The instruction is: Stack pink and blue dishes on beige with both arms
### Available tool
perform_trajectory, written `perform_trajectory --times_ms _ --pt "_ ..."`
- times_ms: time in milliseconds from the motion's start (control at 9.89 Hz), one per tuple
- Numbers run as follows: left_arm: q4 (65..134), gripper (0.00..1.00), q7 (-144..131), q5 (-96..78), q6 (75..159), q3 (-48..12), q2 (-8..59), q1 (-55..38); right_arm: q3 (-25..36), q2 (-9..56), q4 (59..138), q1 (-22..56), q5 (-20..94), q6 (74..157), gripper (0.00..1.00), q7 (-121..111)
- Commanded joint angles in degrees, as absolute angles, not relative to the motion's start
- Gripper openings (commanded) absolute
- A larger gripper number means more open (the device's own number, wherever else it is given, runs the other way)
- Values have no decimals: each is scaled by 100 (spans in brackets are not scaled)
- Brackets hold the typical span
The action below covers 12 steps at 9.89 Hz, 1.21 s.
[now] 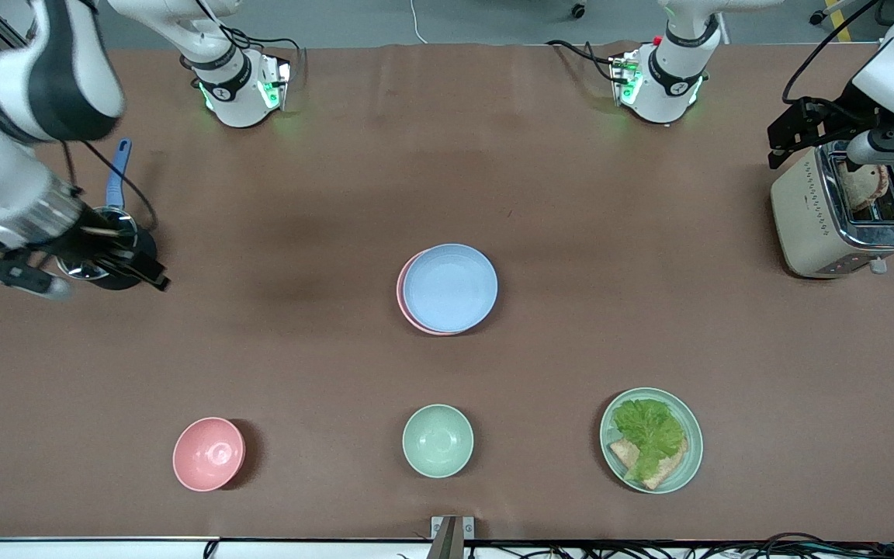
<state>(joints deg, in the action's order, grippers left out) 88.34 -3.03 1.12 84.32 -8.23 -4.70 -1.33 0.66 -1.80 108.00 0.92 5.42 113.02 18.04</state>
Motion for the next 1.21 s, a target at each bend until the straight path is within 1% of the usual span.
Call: perform_trajectory --times_ms 0,303,506,1112 --pt "8693 100 -149 61 8315 -800 -203 -132 176 -176 9804 141 -40 10157 100 1828" --pt "8692 100 -132 26 8306 -800 -185 -132 386 -158 8766 123 -114 9161 100 1373" --pt "8692 100 -132 18 8306 -809 -185 -132 466 -149 8351 114 -114 8493 100 890" --pt "8692 100 -202 -193 8306 -800 -123 -132 501 -141 8332 106 -123 8438 100 440"
